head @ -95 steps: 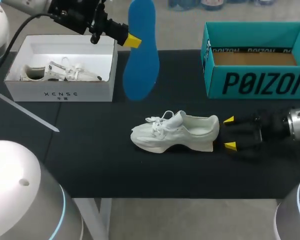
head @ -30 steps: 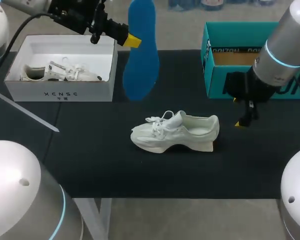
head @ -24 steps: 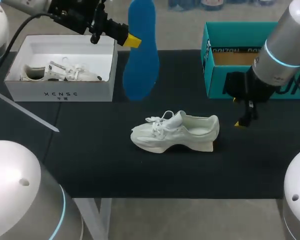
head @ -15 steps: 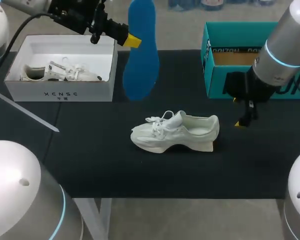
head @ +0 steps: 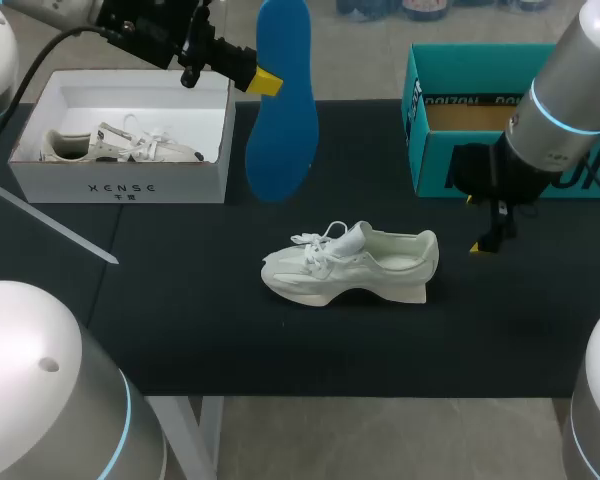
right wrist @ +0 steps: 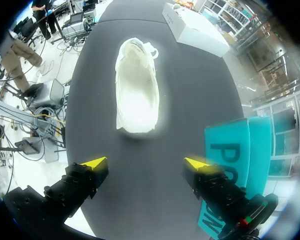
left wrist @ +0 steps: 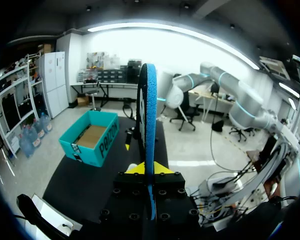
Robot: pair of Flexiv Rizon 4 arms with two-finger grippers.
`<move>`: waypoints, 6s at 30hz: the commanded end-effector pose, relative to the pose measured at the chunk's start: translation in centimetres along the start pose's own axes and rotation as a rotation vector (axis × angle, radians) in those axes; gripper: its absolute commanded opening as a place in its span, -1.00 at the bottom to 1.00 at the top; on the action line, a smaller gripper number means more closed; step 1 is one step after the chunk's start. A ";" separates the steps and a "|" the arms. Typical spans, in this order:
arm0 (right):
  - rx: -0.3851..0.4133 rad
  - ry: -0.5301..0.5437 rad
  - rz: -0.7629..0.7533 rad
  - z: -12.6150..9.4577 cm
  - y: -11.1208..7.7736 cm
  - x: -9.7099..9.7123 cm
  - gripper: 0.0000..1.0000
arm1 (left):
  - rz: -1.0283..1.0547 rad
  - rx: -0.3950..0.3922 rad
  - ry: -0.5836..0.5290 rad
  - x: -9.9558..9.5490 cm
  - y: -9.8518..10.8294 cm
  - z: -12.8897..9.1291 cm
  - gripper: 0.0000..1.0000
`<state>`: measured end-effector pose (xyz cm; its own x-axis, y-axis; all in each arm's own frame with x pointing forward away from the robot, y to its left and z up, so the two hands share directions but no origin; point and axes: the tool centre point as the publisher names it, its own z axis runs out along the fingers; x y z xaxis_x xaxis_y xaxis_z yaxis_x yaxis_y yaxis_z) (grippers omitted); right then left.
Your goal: Take the shoe out of the shoebox, open the shoe tongue, remove and reinsert the insole, then place the shoe into the shoebox
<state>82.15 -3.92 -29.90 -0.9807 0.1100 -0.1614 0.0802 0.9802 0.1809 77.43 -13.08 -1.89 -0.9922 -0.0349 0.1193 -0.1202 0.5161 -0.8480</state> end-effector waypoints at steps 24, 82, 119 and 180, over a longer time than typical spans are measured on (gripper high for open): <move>0.003 -0.002 0.001 0.0 0.0 0.1 1.00 | 0.000 -0.001 -0.002 0.1 0.0 0.0 -1.00; 0.003 -0.002 0.001 0.0 0.0 0.1 1.00 | 0.000 -0.001 -0.002 0.1 0.0 0.0 -1.00; 0.003 -0.002 0.001 0.0 0.0 0.1 1.00 | 0.000 -0.001 -0.002 0.1 0.0 0.0 -1.00; 0.053 -0.019 -0.013 -2.5 1.3 1.5 1.00 | 0.000 -0.001 -0.002 0.1 0.0 0.0 -1.00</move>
<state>80.57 -2.77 -27.44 -0.9786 0.1009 -0.1793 0.0791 0.9890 0.1249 77.42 -13.08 -1.88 -0.9922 -0.0350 0.1194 -0.1202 0.5163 -0.8479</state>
